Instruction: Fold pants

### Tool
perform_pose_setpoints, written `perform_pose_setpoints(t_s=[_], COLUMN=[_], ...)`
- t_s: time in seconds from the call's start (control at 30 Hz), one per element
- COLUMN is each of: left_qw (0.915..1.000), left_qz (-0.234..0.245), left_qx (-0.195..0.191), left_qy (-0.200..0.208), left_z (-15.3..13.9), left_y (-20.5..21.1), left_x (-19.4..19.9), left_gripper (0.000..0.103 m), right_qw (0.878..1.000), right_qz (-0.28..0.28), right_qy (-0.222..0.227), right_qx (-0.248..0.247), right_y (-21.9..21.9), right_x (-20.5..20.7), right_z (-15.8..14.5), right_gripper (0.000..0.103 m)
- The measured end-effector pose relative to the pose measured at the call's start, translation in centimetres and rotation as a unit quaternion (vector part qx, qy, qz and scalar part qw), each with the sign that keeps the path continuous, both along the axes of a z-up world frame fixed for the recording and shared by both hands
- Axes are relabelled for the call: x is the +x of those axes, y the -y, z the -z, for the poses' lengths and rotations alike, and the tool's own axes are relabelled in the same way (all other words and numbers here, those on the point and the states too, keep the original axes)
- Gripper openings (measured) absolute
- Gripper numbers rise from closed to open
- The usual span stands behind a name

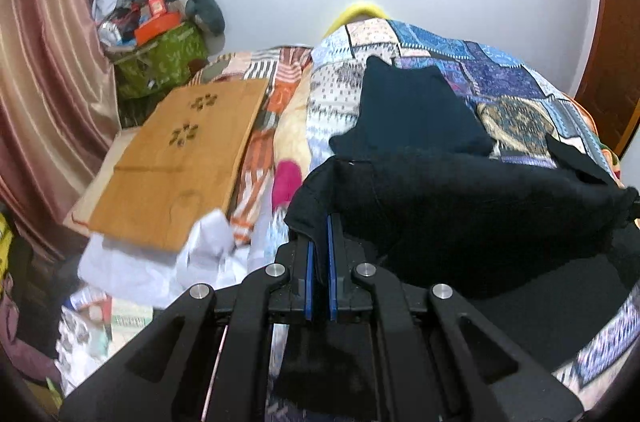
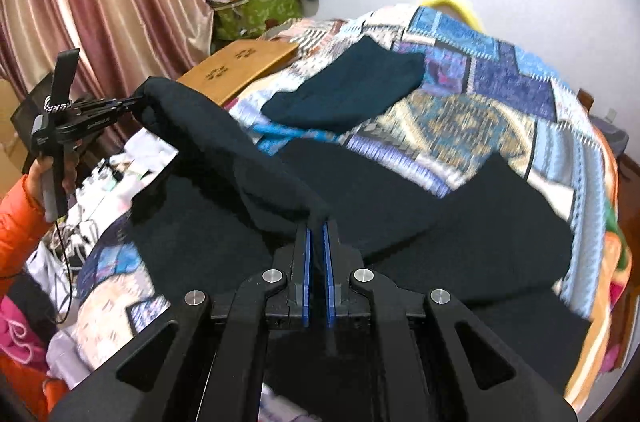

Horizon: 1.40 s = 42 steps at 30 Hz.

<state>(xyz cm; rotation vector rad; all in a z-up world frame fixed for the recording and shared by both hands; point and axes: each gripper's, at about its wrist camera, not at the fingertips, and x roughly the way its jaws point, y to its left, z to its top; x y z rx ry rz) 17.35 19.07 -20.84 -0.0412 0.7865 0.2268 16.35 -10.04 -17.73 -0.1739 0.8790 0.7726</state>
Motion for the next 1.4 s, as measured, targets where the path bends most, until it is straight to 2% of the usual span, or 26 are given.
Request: perform_pose_setpoints(t_s=[0.27,0.4,0.5,0.63,0.8,0.9,0.97,1.0,1.03,1.07,1.13,1.17,1.4], left_qw=[0.9975,0.9938,0.9909,0.9894,0.9922,0.9940,0.9953,0.9961,0.9965,0.9967,0.9965,0.9968,0.9973], left_qz=[-0.016,-0.027,-0.034,-0.037,-0.054,-0.058,-0.055,-0.051,-0.048,-0.048,-0.063,-0.063,-0.033], left_qx=[-0.049,-0.071,-0.070,-0.070,-0.054,-0.050,-0.043,-0.040,-0.038,-0.035,-0.026,-0.027,-0.025], left_qy=[-0.048,-0.082,-0.109,-0.122,-0.098,-0.078,-0.067,-0.061,-0.057,-0.055,-0.048,-0.041,-0.061], left_z=[5.3,8.0,9.2,8.8,5.3,3.0,1.7,1.1,0.7,0.5,0.0,-0.1,0.5], left_y=[-0.6,-0.5,-0.5,-0.8,-1.7,-1.9,-1.6,-1.2,-0.9,-0.7,-0.1,0.2,2.6], left_x=[-4.5,-5.7,-6.3,-7.0,-7.6,-6.9,-5.9,-5.0,-4.2,-3.5,-1.5,-0.6,6.3], left_gripper=[0.005,0.006,0.007,0.007,0.010,0.024,0.039,0.043,0.052,0.067,0.085,0.090,0.093], right_qw=[0.999,0.999,0.999,0.999,0.999,0.998,0.997,0.996,0.995,0.994,0.993,0.991,0.986], right_qz=[0.012,0.012,0.013,0.016,0.039,0.060,0.077,0.086,0.098,0.106,0.122,0.131,0.162], right_qy=[-0.039,-0.034,-0.039,-0.045,-0.031,-0.014,-0.004,0.000,0.003,0.003,0.002,0.002,-0.041], right_qx=[0.000,0.001,-0.001,-0.010,0.000,0.003,0.002,0.001,0.000,0.001,-0.001,-0.006,-0.025], right_y=[-0.1,0.0,0.3,1.0,3.4,4.6,5.4,5.7,6.1,6.4,6.9,7.0,7.1], right_x=[-2.5,-3.4,-3.9,-4.2,-4.1,-3.3,-2.2,-1.6,-0.8,0.1,1.9,2.9,10.1], right_z=[3.4,3.3,3.0,2.2,0.2,-1.0,-1.6,-1.9,-2.0,-2.1,-2.0,-1.8,0.9], right_gripper=[0.006,0.010,0.012,0.020,0.037,0.040,0.042,0.044,0.045,0.049,0.053,0.054,0.054])
